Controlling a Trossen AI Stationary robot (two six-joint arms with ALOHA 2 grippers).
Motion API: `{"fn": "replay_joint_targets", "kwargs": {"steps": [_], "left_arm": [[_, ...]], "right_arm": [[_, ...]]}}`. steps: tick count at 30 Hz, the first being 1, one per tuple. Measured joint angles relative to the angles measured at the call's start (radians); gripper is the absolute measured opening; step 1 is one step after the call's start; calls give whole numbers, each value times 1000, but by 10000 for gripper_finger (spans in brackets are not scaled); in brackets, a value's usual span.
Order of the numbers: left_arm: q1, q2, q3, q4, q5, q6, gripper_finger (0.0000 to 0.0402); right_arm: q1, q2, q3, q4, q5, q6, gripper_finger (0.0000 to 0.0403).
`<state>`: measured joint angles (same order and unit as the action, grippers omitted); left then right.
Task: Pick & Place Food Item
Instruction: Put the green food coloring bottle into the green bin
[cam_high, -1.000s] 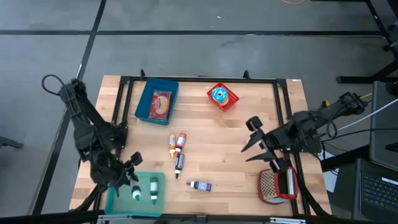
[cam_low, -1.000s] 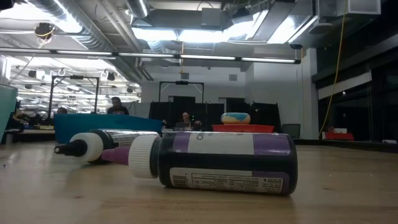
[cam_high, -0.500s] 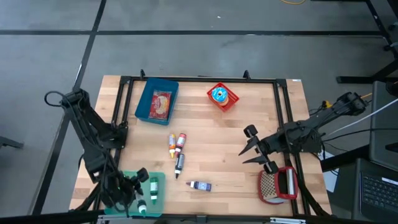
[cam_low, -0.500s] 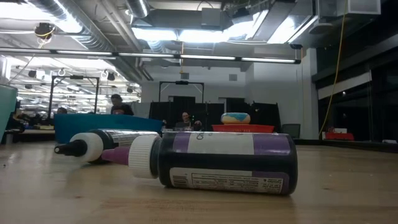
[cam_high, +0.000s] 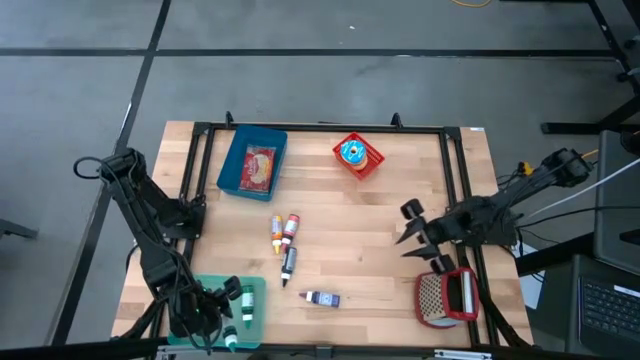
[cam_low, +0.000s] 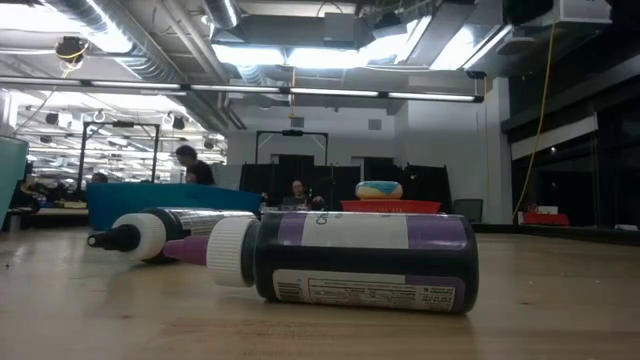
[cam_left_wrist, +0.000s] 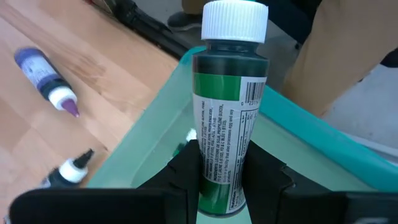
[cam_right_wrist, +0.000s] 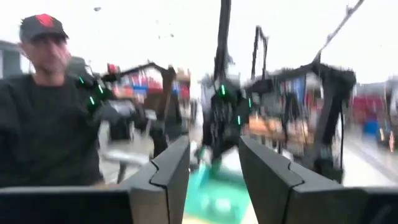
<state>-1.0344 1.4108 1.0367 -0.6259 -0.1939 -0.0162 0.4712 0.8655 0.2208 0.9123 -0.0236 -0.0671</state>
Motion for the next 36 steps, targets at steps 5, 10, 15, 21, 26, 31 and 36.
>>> {"fn": "replay_joint_targets", "kwargs": {"steps": [5,10,15,21,26,31,36], "left_arm": [[0,-4,0,2,-6,12,86],[2,-4,0,0,-20,30,86],[5,-4,0,2,-26,38,86],[5,-4,0,2,-30,58,86],[5,-5,0,2,-37,72,86],[5,-5,0,-6,-29,54,86],[9,-6,-63,32,2,16,86]], "right_arm": [[0,-31,-210,283,26,-10,142],[-6,-90,-202,204,48,-19,142],[-22,-266,-207,3,-11,-30,142],[-29,-558,-206,-318,-23,-21,142],[-29,-741,-206,-564,30,29,142],[-29,-863,-206,-684,39,34,142],[-29,-866,-205,-711,45,38,142]]}}
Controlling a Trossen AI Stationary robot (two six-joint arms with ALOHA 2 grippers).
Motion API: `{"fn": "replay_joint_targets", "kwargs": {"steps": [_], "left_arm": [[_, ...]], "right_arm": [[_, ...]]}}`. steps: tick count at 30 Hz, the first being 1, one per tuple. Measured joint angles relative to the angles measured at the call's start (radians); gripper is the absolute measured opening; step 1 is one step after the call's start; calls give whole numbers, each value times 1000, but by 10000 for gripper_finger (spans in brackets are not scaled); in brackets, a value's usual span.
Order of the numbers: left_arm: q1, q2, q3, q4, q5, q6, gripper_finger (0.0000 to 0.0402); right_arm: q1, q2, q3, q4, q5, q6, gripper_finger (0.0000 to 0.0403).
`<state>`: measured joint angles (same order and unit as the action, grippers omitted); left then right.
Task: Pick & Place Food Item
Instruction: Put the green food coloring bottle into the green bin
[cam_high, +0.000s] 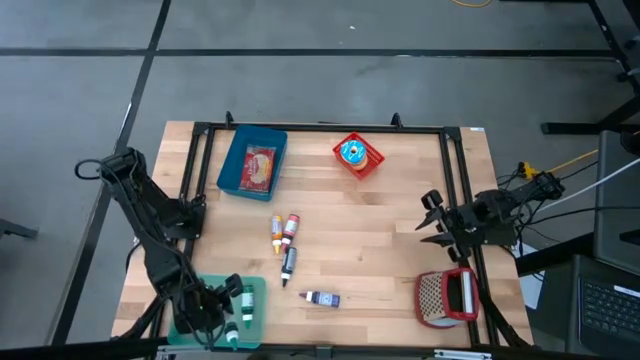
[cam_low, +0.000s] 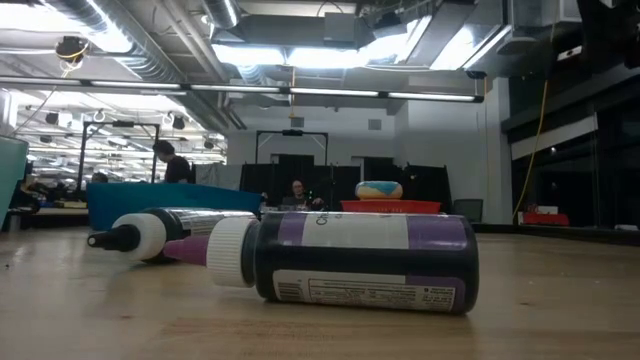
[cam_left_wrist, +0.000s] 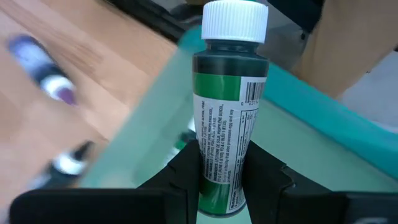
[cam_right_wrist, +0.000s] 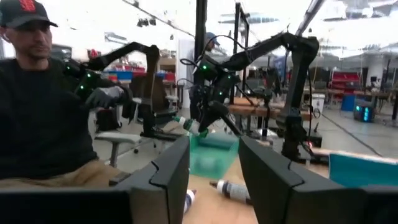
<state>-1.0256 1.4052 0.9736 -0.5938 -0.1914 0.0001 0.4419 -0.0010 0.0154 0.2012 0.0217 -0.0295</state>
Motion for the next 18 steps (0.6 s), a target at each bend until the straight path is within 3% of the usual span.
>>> {"fn": "replay_joint_targets", "kwargs": {"steps": [8,18], "left_arm": [[-1,0,-204,98,-6,-65,86],[4,2,-282,98,-88,42,86]], "right_arm": [[0,0,0,-2,16,34,142],[0,0,0,17,16,23,142]]}}
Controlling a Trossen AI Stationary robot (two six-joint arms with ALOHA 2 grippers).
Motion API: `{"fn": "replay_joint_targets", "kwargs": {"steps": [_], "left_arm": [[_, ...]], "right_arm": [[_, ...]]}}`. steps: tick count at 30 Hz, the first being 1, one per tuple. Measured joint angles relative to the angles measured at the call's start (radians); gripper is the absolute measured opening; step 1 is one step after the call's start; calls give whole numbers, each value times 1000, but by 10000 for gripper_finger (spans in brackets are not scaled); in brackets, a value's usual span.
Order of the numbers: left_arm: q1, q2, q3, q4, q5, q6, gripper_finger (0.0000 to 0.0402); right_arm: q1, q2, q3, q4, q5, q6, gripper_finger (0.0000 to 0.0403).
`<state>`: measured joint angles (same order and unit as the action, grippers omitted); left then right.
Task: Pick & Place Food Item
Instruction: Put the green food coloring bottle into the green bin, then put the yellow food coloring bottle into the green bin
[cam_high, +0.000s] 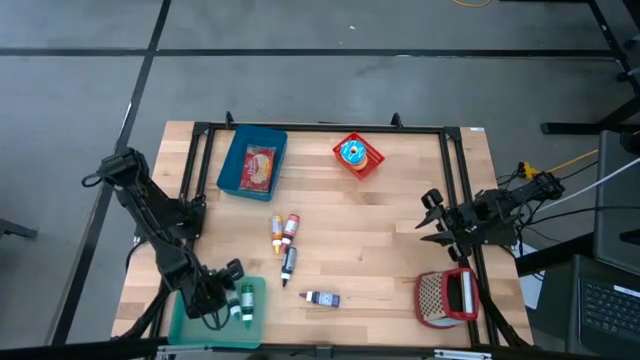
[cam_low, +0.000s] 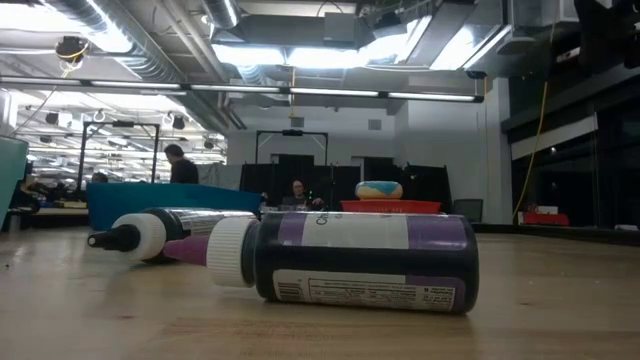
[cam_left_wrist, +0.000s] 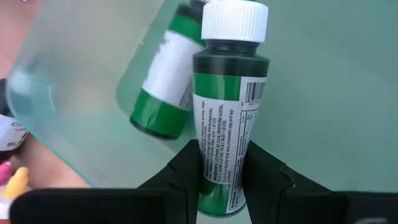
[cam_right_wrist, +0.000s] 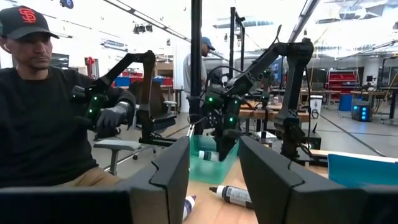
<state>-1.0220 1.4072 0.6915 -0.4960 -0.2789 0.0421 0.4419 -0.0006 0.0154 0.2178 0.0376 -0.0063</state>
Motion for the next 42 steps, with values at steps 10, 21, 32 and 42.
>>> {"fn": "replay_joint_targets", "kwargs": {"steps": [10,21,32,42], "left_arm": [[17,101,4,20,-23,195,110],[17,97,163,-124,-48,171,226],[56,96,242,-293,-236,300,226],[120,96,353,-382,-230,413,201]], "right_arm": [[0,0,0,10,0,-1,142],[0,0,0,10,0,10,142],[0,0,0,11,-3,24,142],[0,0,0,12,-3,33,142]]}}
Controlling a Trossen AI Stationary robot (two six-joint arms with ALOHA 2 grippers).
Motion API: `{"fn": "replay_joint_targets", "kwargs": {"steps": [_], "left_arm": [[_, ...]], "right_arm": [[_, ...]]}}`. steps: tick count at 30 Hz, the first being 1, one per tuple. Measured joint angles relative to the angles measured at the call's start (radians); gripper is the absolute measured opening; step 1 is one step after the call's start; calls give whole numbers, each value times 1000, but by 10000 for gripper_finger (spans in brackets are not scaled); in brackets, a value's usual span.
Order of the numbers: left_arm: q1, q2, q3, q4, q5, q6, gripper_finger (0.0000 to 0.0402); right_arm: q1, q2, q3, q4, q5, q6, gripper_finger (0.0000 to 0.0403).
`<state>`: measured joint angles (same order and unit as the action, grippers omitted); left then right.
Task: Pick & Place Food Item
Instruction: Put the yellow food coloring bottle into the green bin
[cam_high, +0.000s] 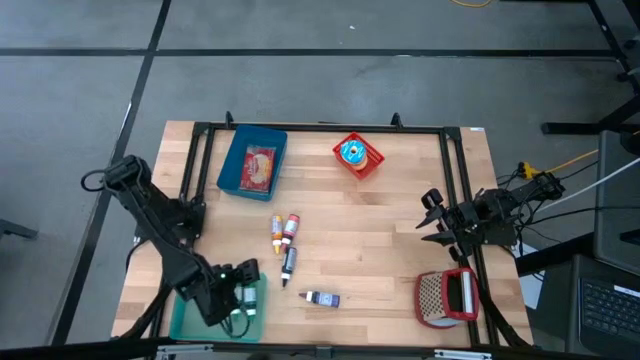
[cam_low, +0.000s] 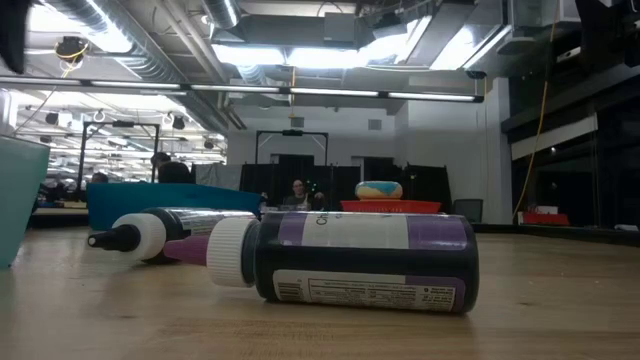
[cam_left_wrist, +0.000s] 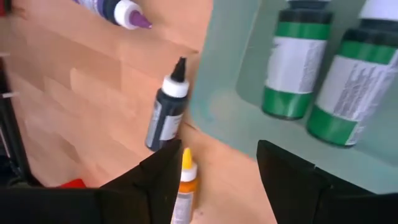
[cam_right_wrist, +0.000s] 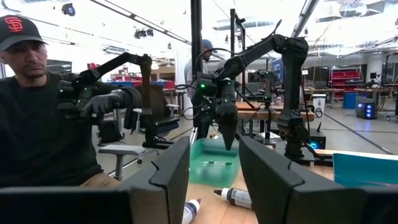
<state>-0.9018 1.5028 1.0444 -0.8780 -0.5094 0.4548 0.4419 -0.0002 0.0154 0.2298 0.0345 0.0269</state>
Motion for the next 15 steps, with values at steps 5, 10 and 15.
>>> {"fn": "replay_joint_targets", "kwargs": {"steps": [5,10,15], "left_arm": [[112,0,0,26,13,99,196],[245,0,0,67,82,245,198],[332,0,-2,69,85,446,191]], "right_arm": [[0,0,0,4,0,14,142],[0,0,0,3,0,14,142],[0,0,0,-3,0,14,142]]}}
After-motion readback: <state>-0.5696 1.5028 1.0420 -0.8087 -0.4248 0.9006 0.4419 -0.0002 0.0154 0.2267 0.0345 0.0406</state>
